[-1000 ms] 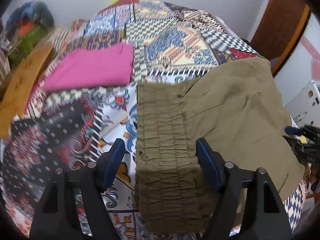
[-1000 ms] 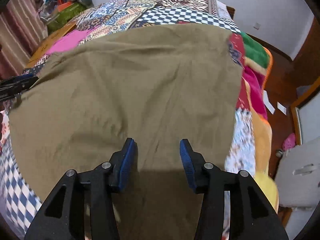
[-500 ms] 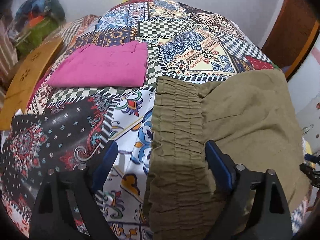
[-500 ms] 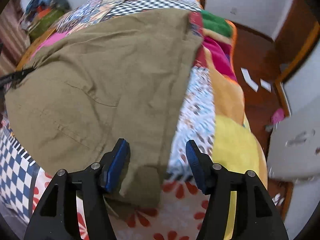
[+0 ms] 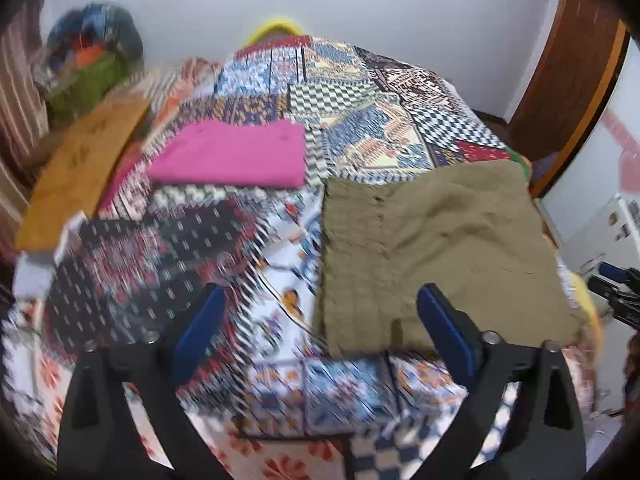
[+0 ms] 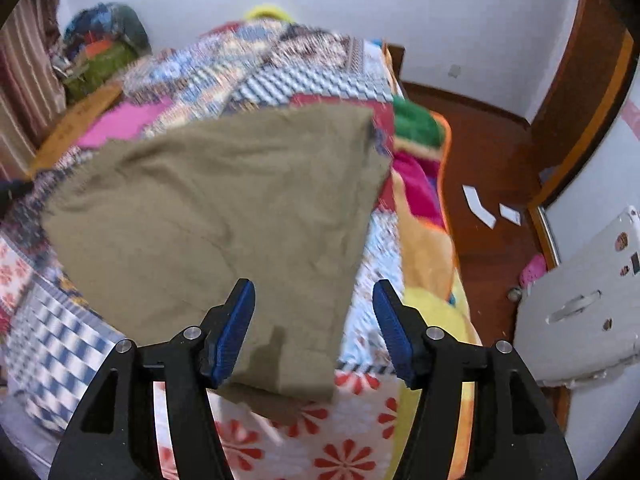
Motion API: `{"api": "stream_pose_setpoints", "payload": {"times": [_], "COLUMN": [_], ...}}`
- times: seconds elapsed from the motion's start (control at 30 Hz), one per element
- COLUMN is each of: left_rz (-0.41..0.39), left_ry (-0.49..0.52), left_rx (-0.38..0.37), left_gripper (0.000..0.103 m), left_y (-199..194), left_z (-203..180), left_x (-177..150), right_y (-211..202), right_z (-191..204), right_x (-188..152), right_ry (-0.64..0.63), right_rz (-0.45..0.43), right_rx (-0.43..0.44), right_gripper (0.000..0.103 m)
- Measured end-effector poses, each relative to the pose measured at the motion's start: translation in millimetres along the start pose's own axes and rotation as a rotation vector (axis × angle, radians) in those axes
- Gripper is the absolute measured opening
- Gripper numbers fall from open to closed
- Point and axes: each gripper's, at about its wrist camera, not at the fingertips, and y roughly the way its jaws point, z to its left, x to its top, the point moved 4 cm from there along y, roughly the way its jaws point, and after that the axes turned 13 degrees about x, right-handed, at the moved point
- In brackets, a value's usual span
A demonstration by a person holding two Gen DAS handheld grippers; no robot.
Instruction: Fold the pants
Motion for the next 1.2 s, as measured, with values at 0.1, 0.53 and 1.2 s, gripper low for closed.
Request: {"api": "stream_pose_setpoints", "payload": {"times": [0.1,0.53,1.2], "left_rz": [0.075,0.271,0.297], "left_ry": [-0.046,-0.173,-0.3], "left_rx": [-0.109,-0.331,-0.329], "left_gripper": [0.102,0.102,0.102], "left_y": [-1,35,89], "left_z": [-3,-40,-49], "left_x": [-15,-47,-8], "right_y": [-2,49,81], "right_z": [17,64,58], "right_x": [9,27,2], "right_ry": [-0.021,-0.074,-0.047], "right_rz": [-0.031,0.01,0.098], "right_rx": [0.031,0.086,0.152], "right_gripper": [0.058,0.058,0.058]}}
